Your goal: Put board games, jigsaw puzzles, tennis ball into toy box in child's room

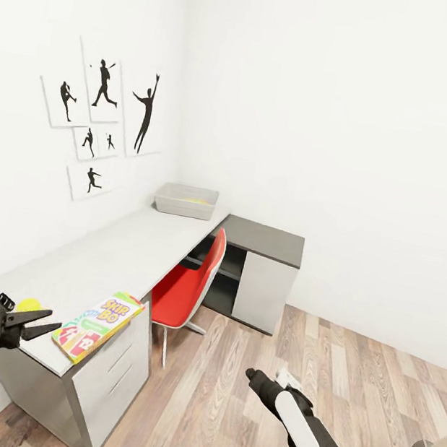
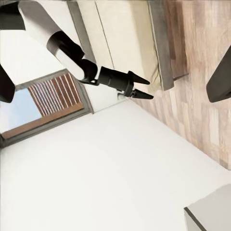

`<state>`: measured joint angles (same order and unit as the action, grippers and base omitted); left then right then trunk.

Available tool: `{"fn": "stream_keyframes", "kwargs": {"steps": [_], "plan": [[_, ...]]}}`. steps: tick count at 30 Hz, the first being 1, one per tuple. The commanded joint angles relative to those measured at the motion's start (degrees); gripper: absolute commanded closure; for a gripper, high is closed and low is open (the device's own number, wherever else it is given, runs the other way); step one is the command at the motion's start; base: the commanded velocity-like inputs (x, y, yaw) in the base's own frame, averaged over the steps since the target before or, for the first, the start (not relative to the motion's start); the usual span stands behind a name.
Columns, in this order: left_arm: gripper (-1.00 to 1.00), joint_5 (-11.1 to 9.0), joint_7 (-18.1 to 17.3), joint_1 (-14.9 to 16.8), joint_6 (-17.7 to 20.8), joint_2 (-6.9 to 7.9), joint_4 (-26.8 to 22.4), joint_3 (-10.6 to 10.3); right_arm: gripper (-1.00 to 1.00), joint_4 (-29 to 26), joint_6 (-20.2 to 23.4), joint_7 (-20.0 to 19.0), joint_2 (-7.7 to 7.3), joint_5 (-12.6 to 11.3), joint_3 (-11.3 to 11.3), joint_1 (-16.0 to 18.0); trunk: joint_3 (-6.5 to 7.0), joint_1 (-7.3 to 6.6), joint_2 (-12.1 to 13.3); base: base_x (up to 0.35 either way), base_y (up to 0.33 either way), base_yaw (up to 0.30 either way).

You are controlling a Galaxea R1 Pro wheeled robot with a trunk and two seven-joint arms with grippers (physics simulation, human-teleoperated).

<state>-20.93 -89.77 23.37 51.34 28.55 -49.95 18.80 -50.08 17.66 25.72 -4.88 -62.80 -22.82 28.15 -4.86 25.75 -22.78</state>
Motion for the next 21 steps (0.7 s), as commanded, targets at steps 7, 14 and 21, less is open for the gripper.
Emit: {"fn": "stream_keyframes", "kwargs": {"steps": [7,14,21], "plan": [[-1.00,0.4,-0.2,0.2,3.8,-7.40,-0.4,-0.7,-1.00,0.0,0.0,0.4,-0.07,-0.3,-0.3,0.1,-0.13,0.04,-0.1,0.000,0.000,-0.002],[-1.00,0.5,5.0,0.3,5.5,-15.73,0.0,-0.6,-1.00,0.0,-0.1,0.5,-0.04,-0.2,-0.4,0.1,-0.13,0.04,-0.1,0.000,0.000,0.000],[-1.00,0.5,13.8,0.3,5.0,-20.62,0.2,-0.3,-1.00,0.0,-0.1,0.5,0.00,-0.2,-0.4,0.1,-0.13,0.04,-0.1,0.000,0.000,0.000]]}}
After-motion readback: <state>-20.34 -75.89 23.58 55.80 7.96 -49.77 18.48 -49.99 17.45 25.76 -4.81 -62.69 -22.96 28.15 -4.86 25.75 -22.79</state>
